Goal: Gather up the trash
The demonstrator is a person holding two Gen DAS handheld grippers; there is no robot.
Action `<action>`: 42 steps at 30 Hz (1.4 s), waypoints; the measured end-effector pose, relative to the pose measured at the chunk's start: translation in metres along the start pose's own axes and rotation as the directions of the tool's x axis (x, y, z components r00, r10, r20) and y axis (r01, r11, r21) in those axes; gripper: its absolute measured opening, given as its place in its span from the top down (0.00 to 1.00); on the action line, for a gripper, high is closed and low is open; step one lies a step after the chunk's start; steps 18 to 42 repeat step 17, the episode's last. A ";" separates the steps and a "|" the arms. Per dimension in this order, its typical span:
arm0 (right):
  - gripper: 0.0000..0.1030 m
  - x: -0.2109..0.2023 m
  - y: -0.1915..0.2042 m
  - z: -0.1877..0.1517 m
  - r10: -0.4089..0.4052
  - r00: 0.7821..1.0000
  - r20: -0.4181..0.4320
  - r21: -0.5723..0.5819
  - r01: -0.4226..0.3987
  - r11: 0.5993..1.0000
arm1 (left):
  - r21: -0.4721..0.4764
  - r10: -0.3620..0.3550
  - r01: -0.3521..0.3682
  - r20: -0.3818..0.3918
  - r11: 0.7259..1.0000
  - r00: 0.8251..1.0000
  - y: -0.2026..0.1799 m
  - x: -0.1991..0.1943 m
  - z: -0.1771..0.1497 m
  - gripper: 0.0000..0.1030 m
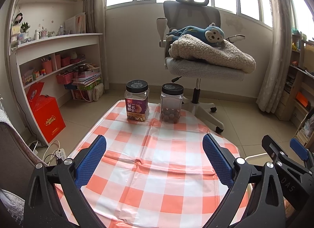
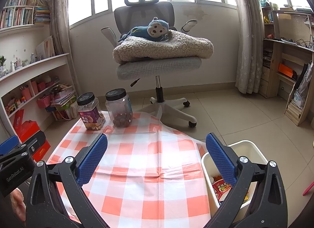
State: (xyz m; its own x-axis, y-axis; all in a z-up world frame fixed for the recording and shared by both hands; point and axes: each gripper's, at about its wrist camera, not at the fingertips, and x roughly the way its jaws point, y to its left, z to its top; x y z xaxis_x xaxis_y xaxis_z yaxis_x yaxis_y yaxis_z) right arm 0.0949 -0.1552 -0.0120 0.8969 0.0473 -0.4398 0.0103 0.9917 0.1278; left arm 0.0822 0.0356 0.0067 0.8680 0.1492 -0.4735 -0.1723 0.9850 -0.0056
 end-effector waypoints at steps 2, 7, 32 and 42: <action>0.06 0.001 -0.001 -0.001 0.002 1.000 -0.005 0.002 -0.002 1.000 | 0.012 -0.002 0.002 0.005 1.000 1.000 -0.002 0.000 0.000 0.11; 0.06 0.003 -0.003 -0.002 0.003 1.000 -0.012 0.008 -0.003 1.000 | 0.037 -0.020 0.020 0.012 0.999 1.000 -0.008 -0.001 -0.002 0.21; 0.06 0.001 -0.004 -0.002 -0.007 1.000 0.000 0.013 0.007 1.000 | 0.005 -0.001 0.001 0.018 1.000 1.000 -0.005 -0.004 0.001 0.07; 0.06 0.001 -0.004 -0.002 -0.007 1.000 0.000 0.013 0.007 1.000 | 0.005 -0.001 0.001 0.018 1.000 1.000 -0.005 -0.004 0.001 0.07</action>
